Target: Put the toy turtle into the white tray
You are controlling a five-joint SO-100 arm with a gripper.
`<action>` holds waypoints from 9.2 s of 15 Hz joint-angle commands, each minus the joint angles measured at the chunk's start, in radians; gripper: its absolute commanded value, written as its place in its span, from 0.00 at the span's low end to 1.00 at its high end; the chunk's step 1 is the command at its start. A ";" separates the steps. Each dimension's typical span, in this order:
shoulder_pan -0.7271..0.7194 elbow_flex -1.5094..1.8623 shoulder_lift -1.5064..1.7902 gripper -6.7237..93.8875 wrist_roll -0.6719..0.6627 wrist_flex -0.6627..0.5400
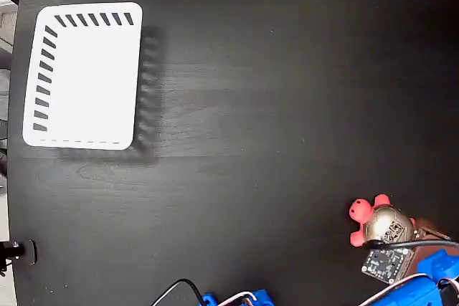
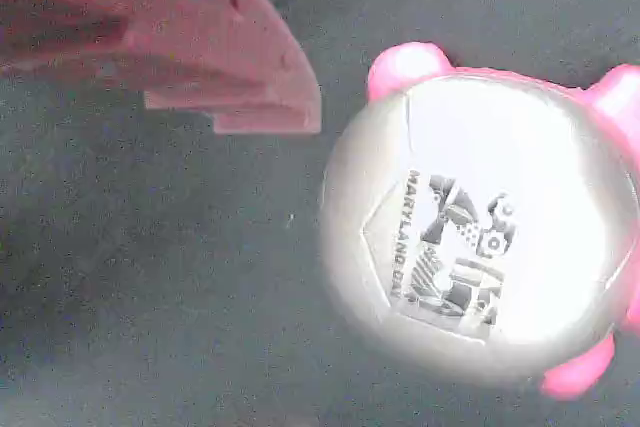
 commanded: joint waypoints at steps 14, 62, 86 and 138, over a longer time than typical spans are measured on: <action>0.021 0.227 -0.032 0.64 0.187 -0.195; -0.811 -0.229 0.064 0.05 0.798 0.291; -1.697 -1.420 -0.877 0.06 1.078 0.267; -1.255 0.583 0.604 0.06 0.920 -0.574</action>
